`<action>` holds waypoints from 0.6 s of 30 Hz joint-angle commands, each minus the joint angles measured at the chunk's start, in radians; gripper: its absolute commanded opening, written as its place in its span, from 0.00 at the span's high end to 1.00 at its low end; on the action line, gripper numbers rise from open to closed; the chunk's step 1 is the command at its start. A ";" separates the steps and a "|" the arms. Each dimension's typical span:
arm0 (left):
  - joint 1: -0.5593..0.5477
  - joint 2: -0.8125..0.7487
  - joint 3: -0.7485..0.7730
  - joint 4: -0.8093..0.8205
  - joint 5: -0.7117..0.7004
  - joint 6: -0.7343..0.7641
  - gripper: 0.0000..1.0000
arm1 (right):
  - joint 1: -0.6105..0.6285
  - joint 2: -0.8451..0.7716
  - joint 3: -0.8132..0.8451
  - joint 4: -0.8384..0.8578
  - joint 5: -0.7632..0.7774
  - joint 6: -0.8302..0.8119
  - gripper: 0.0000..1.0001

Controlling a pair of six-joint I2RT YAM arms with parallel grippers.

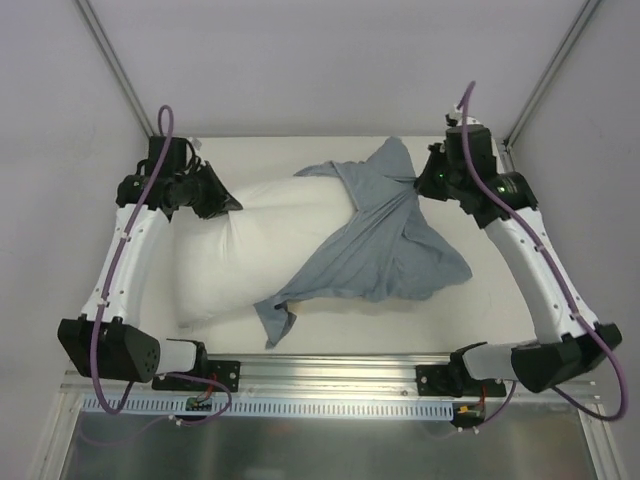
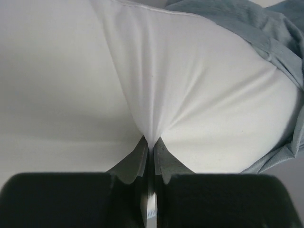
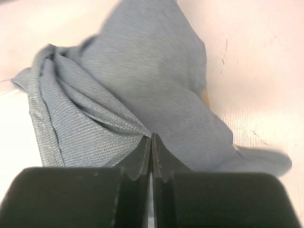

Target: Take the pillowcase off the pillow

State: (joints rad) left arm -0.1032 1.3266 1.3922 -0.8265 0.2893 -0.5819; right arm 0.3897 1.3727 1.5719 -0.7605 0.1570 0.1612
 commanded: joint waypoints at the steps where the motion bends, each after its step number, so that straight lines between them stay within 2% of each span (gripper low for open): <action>1: 0.137 -0.104 0.062 -0.033 0.026 0.080 1.00 | -0.106 -0.148 0.001 0.041 0.150 -0.009 0.99; 5: 0.194 -0.127 0.111 -0.043 0.037 0.070 1.00 | -0.173 -0.189 -0.012 0.046 0.145 -0.011 0.99; 10: 0.221 -0.103 0.125 -0.045 0.010 0.040 1.00 | -0.212 -0.127 -0.038 0.067 0.133 -0.008 0.99; 12: 0.224 -0.073 0.134 -0.045 -0.009 0.013 1.00 | -0.251 -0.031 0.005 0.031 0.023 -0.040 0.99; 13: 0.226 -0.058 0.140 -0.045 -0.004 0.004 1.00 | -0.262 0.017 0.051 -0.023 -0.101 -0.058 0.96; 14: 0.224 -0.018 0.143 -0.045 0.034 0.002 1.00 | -0.253 0.058 0.094 -0.080 -0.125 -0.074 0.82; 15: 0.211 0.002 0.146 -0.042 0.053 0.011 1.00 | -0.236 0.078 0.112 -0.112 -0.129 -0.093 0.43; 16: 0.197 0.020 0.151 -0.043 0.069 0.025 0.98 | -0.197 0.056 0.079 -0.097 -0.104 -0.095 0.28; 18: 0.168 0.034 0.146 -0.043 0.067 0.053 0.79 | -0.170 -0.012 0.001 -0.018 -0.093 -0.088 0.06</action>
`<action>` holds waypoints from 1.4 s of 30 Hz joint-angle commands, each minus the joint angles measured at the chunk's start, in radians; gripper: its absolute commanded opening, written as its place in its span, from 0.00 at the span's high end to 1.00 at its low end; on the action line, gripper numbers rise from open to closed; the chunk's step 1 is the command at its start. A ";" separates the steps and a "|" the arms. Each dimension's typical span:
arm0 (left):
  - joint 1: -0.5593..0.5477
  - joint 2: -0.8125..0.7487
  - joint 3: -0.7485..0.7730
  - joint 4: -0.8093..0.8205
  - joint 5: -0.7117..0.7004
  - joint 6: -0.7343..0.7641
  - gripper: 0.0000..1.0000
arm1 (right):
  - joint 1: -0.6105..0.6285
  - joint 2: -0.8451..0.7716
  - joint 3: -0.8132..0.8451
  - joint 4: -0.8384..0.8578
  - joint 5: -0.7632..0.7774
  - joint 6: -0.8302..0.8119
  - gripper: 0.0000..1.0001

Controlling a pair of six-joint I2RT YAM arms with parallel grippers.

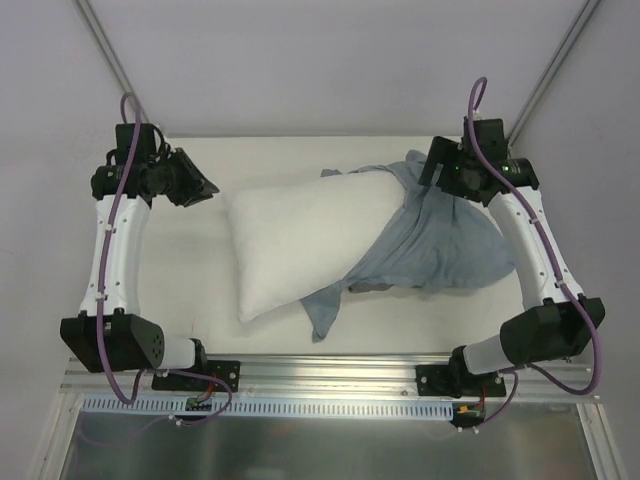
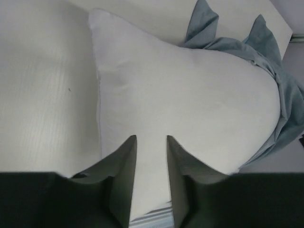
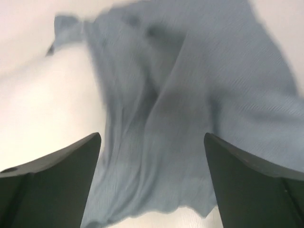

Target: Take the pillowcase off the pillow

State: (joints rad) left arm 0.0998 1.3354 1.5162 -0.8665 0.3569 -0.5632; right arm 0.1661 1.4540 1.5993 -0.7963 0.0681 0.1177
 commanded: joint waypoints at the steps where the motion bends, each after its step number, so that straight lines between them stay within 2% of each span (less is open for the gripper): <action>1: -0.078 0.018 0.018 -0.003 -0.022 0.043 0.63 | 0.064 -0.163 -0.098 0.038 -0.029 -0.026 0.04; 3: -0.135 -0.030 0.021 -0.003 -0.111 0.071 0.43 | 0.082 -0.220 -0.151 0.043 -0.024 -0.018 0.02; 4: -0.197 -0.042 0.027 -0.003 -0.137 0.081 0.24 | 0.110 -0.275 -0.201 0.040 -0.002 -0.019 0.02; 7: -0.291 -0.073 0.032 -0.014 -0.168 0.106 0.07 | 0.153 -0.354 -0.283 0.006 0.042 -0.020 0.02; 8: -0.370 -0.076 0.030 -0.020 -0.189 0.103 0.04 | 0.162 -0.410 -0.345 -0.006 0.047 -0.013 0.01; 14: -0.681 0.017 -0.025 -0.029 -0.349 0.027 0.01 | 0.231 -0.570 -0.548 -0.024 0.059 0.065 0.01; 18: -0.806 0.134 -0.011 -0.022 -0.415 0.002 0.01 | 0.269 -0.607 -0.662 0.005 0.045 0.112 0.01; 21: -0.857 0.235 0.010 -0.023 -0.446 0.002 0.01 | 0.274 -0.592 -0.694 0.040 0.013 0.112 0.01; 25: -0.865 0.376 0.006 -0.023 -0.472 0.005 0.01 | 0.292 -0.540 -0.714 0.100 -0.047 0.123 0.01; 27: -0.865 0.410 0.009 -0.020 -0.470 0.014 0.08 | 0.317 -0.518 -0.717 0.138 -0.057 0.135 0.01; 29: -0.865 0.435 0.016 -0.020 -0.469 0.019 0.46 | 0.335 -0.492 -0.731 0.199 -0.057 0.171 0.01; 30: -0.864 0.436 0.021 -0.022 -0.466 0.017 0.70 | 0.342 -0.483 -0.737 0.219 -0.057 0.184 0.01; 31: -0.858 0.433 0.033 -0.023 -0.463 0.010 1.00 | 0.352 -0.463 -0.752 0.267 -0.057 0.206 0.01; 34: -0.847 0.409 0.050 -0.022 -0.434 0.002 1.00 | 0.360 -0.416 -0.768 0.328 -0.025 0.235 0.04; 37: -0.836 0.364 0.058 -0.019 -0.417 0.002 1.00 | 0.360 -0.331 -0.750 0.381 0.028 0.232 0.15; 39: -0.819 0.331 0.049 -0.017 -0.408 0.012 1.00 | 0.355 -0.271 -0.708 0.381 0.067 0.212 0.32; 40: -0.812 0.317 0.041 -0.016 -0.404 0.014 1.00 | 0.352 -0.256 -0.694 0.381 0.078 0.208 0.56; 42: -0.770 0.276 0.015 -0.014 -0.386 0.017 1.00 | 0.339 -0.238 -0.674 0.378 0.088 0.197 0.83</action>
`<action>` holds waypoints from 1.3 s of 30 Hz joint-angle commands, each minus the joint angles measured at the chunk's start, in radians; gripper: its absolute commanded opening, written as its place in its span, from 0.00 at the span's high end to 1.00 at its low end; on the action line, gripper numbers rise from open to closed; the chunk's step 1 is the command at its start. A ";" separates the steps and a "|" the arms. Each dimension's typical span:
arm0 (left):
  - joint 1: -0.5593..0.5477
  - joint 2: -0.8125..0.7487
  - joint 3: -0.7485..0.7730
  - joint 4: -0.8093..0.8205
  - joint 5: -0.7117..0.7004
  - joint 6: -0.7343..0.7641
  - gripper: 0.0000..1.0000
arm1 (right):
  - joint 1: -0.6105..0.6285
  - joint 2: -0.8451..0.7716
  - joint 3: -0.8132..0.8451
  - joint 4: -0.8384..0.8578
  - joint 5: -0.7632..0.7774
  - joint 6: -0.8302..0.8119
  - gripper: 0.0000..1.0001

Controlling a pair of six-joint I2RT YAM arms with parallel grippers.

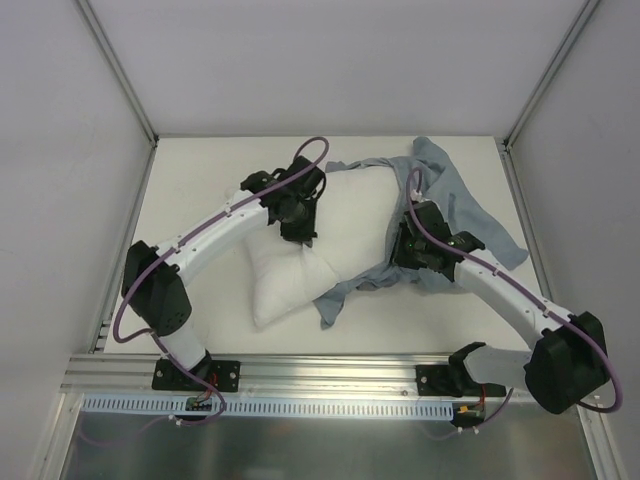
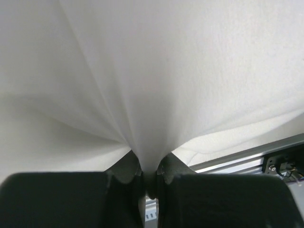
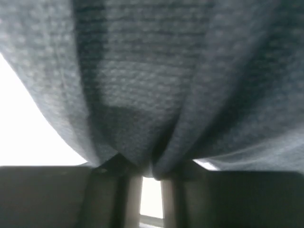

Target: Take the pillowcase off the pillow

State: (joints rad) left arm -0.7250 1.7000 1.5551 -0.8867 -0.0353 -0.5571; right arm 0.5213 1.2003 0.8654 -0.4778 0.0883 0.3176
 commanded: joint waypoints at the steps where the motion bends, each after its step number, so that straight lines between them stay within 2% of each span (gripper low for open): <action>1: 0.091 -0.103 -0.033 0.009 0.021 0.011 1.00 | -0.021 0.013 0.061 0.051 0.068 -0.005 0.98; 5: 0.195 -0.180 -0.084 0.029 0.069 0.028 1.00 | -0.026 -0.040 0.057 0.008 0.093 -0.029 0.99; 6: 0.260 -0.203 -0.102 0.035 0.081 0.031 1.00 | -0.030 -0.074 0.052 -0.002 0.114 -0.041 0.99; 10: 0.398 -0.237 -0.121 0.051 0.147 0.063 1.00 | -0.059 -0.163 0.034 -0.083 0.160 -0.084 0.99; 13: 0.476 -0.264 -0.130 0.049 0.175 0.083 1.00 | -0.134 -0.234 -0.006 -0.126 0.171 -0.121 0.99; 18: 0.602 -0.335 -0.148 0.049 0.236 0.115 1.00 | -0.371 -0.340 -0.042 -0.174 0.128 -0.166 0.99; 20: 0.683 -0.359 -0.153 0.048 0.265 0.128 1.00 | -0.459 -0.390 -0.025 -0.183 0.113 -0.181 0.99; 22: 0.766 -0.398 -0.156 0.048 0.311 0.135 1.00 | -0.494 -0.410 -0.008 -0.193 0.090 -0.184 0.99; 25: 0.796 -0.431 -0.155 0.048 0.330 0.129 1.00 | -0.485 -0.423 -0.009 -0.196 -0.036 -0.149 0.99; 28: 0.751 -0.448 -0.145 0.048 0.354 0.106 1.00 | -0.405 -0.432 -0.046 -0.182 -0.024 -0.132 0.97; 29: 0.731 -0.453 -0.141 0.046 0.339 0.105 0.97 | -0.382 -0.447 -0.055 -0.197 -0.004 -0.130 0.76; 31: 0.637 -0.454 -0.112 0.032 0.283 0.105 0.71 | -0.348 -0.472 -0.051 -0.206 0.034 -0.137 0.38; 32: 0.604 -0.451 -0.099 0.029 0.263 0.106 0.40 | -0.345 -0.499 -0.031 -0.214 0.044 -0.147 0.18; 34: 0.553 -0.439 -0.058 0.015 0.230 0.099 0.20 | -0.345 -0.516 0.006 -0.223 0.066 -0.161 0.11; 36: 0.478 -0.399 -0.037 0.015 0.226 0.074 0.08 | -0.343 -0.515 0.078 -0.229 0.070 -0.182 0.07; 38: 0.405 -0.334 0.003 0.015 0.180 0.053 0.03 | -0.345 -0.478 0.134 -0.229 0.065 -0.199 0.06; 39: 0.327 -0.306 0.020 0.015 0.160 0.046 0.01 | -0.345 -0.425 0.196 -0.229 0.068 -0.218 0.05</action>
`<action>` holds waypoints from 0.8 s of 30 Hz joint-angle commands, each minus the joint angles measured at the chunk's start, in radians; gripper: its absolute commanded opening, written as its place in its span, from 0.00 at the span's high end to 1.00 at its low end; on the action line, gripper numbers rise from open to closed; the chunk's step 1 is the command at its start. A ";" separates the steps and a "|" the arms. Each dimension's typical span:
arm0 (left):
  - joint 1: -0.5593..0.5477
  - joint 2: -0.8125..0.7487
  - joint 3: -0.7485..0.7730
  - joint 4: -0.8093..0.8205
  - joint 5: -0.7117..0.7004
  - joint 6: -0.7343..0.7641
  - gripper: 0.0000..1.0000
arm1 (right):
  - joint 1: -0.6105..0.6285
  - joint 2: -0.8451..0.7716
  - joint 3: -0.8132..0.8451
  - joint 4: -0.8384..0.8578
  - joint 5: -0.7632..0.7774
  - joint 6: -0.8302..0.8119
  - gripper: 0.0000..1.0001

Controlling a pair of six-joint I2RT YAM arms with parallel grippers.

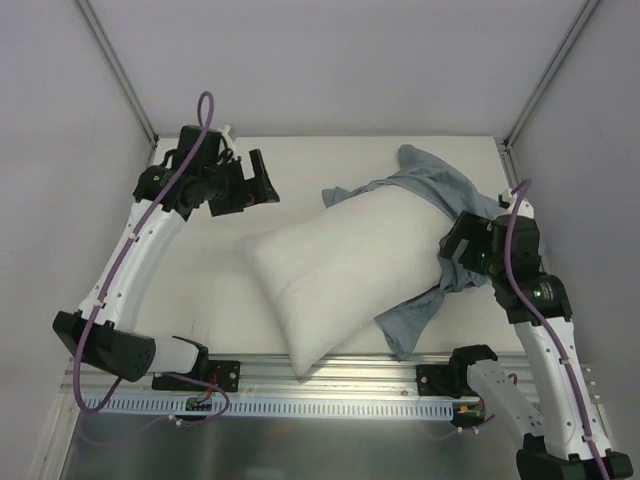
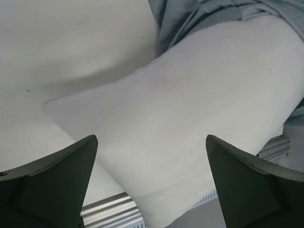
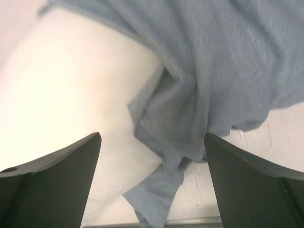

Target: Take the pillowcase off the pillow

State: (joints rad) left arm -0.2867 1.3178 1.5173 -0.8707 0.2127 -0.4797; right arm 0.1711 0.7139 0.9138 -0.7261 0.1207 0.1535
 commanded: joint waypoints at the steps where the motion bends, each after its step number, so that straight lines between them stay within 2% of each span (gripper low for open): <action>1: -0.147 0.137 0.093 -0.004 -0.107 -0.054 0.01 | 0.005 0.096 0.178 0.020 0.043 -0.064 0.05; 6: -0.307 0.334 0.283 -0.013 -0.148 -0.103 0.01 | 0.007 0.405 0.454 -0.067 0.056 -0.146 0.01; 7: -0.327 0.401 0.314 -0.016 -0.145 -0.109 0.01 | 0.008 0.520 0.553 -0.106 0.068 -0.181 0.00; 11: -0.414 0.559 0.455 -0.056 -0.122 -0.117 0.01 | 0.021 0.758 0.758 -0.179 0.020 -0.232 0.04; 16: -0.482 0.644 0.419 -0.057 -0.105 -0.117 0.03 | 0.067 0.976 0.921 -0.199 0.028 -0.276 0.04; 17: -0.483 0.649 0.408 -0.059 -0.102 -0.115 0.08 | 0.065 1.004 0.933 -0.196 0.024 -0.273 0.04; 19: -0.485 0.650 0.388 -0.056 -0.096 -0.112 0.26 | 0.067 1.088 0.977 -0.197 0.034 -0.273 0.01; 20: -0.485 0.650 0.377 -0.056 -0.092 -0.109 0.54 | 0.067 1.114 0.990 -0.197 0.040 -0.273 0.03; 21: -0.485 0.647 0.371 -0.059 -0.091 -0.102 0.72 | 0.065 1.139 1.002 -0.203 0.074 -0.272 0.06; 22: -0.485 0.644 0.363 -0.059 -0.091 -0.100 0.90 | 0.064 1.162 1.014 -0.206 0.097 -0.267 0.17; 23: -0.485 0.634 0.347 -0.057 -0.095 -0.094 1.00 | 0.058 1.194 1.031 -0.210 0.130 -0.249 0.25; 24: -0.485 0.626 0.334 -0.057 -0.096 -0.092 1.00 | 0.047 1.202 1.034 -0.208 0.134 -0.238 0.34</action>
State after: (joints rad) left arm -0.7639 1.9690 1.9011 -0.8742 0.0994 -0.5846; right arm 0.2371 1.8854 1.8870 -0.8982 0.1802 -0.0921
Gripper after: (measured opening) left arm 0.040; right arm 0.706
